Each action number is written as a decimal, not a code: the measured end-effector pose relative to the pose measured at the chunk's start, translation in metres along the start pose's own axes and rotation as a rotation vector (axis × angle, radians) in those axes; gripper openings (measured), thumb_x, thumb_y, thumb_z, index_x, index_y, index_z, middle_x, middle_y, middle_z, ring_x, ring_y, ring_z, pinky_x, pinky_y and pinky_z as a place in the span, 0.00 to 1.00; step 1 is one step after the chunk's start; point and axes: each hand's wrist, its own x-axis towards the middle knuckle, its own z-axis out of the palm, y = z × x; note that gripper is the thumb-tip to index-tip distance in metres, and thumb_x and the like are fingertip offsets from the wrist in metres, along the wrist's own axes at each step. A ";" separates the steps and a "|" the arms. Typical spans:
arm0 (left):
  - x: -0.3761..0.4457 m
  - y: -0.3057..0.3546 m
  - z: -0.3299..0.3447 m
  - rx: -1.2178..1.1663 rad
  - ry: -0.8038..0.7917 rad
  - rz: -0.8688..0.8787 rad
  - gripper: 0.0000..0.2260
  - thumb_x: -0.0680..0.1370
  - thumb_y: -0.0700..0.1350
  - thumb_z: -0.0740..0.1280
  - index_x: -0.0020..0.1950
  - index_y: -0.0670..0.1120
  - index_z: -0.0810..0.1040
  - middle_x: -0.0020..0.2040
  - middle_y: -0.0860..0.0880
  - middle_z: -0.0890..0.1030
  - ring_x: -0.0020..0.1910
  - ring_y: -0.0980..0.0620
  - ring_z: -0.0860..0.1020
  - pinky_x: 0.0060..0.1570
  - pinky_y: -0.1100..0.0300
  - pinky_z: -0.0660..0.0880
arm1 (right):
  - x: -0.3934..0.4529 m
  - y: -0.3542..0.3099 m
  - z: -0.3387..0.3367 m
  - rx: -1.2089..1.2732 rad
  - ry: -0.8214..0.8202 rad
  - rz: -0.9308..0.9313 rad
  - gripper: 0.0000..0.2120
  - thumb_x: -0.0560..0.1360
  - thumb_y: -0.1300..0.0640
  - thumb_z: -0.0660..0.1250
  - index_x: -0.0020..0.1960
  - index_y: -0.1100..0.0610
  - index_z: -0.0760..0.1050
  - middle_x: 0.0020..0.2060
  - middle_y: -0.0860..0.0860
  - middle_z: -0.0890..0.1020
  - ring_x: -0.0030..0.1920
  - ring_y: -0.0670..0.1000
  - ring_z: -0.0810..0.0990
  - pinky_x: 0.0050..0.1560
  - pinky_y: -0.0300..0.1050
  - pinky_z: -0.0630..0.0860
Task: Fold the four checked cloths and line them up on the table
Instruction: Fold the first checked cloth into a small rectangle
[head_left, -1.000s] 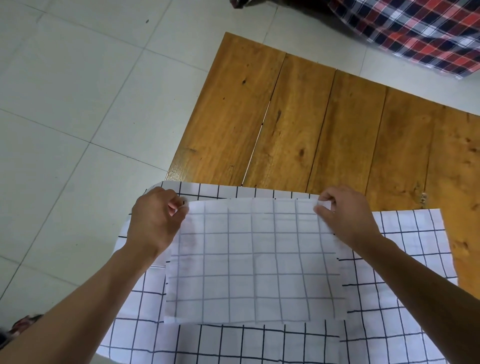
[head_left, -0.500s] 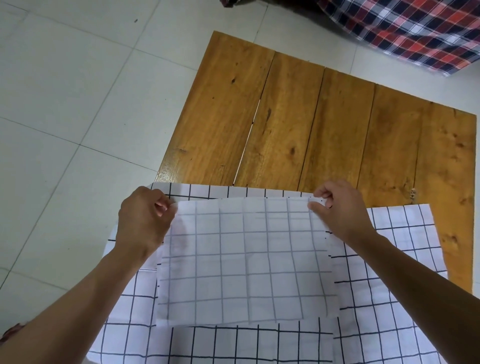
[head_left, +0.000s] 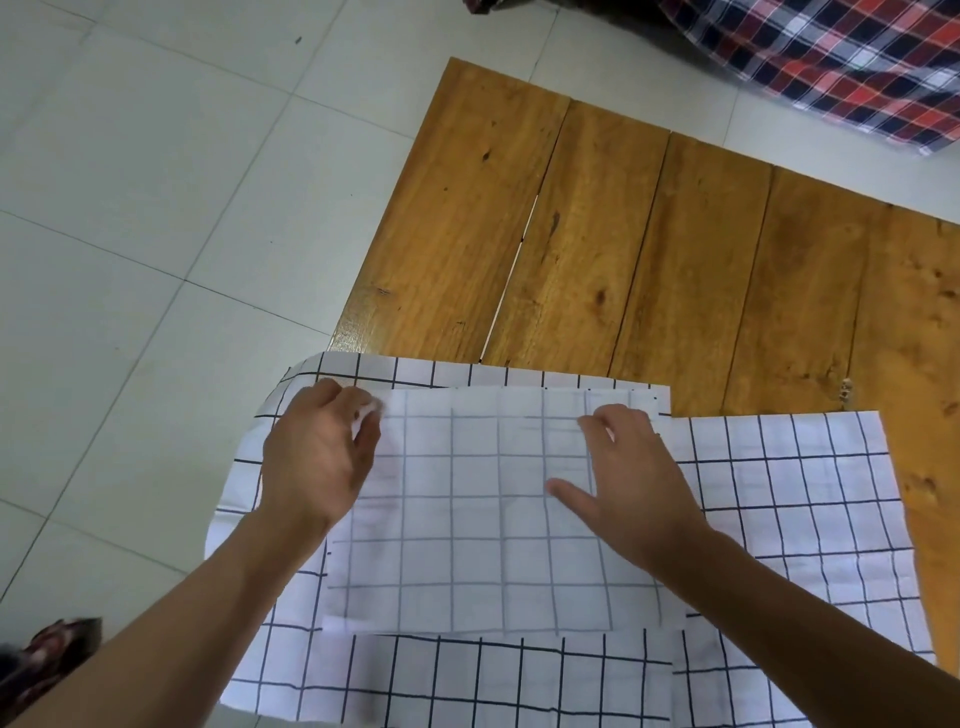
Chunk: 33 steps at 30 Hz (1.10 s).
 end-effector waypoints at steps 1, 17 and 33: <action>-0.004 0.005 -0.001 0.054 -0.010 -0.003 0.03 0.77 0.45 0.69 0.48 0.50 0.82 0.40 0.49 0.77 0.41 0.44 0.77 0.35 0.54 0.76 | -0.002 -0.004 0.000 0.003 -0.007 0.013 0.36 0.72 0.33 0.65 0.69 0.59 0.69 0.64 0.54 0.72 0.65 0.54 0.69 0.64 0.47 0.71; -0.088 0.057 0.048 0.091 -0.299 0.366 0.26 0.81 0.53 0.58 0.77 0.45 0.65 0.79 0.46 0.63 0.78 0.45 0.60 0.72 0.47 0.65 | -0.018 -0.009 0.025 -0.113 0.005 0.031 0.54 0.68 0.26 0.62 0.78 0.61 0.51 0.76 0.59 0.58 0.76 0.59 0.56 0.75 0.53 0.59; -0.099 0.042 0.064 0.289 -0.338 0.418 0.35 0.82 0.63 0.47 0.82 0.44 0.45 0.82 0.44 0.42 0.80 0.46 0.40 0.78 0.46 0.46 | -0.071 -0.054 0.068 -0.079 -0.028 -0.140 0.38 0.82 0.40 0.52 0.80 0.57 0.37 0.79 0.54 0.36 0.78 0.53 0.33 0.78 0.54 0.41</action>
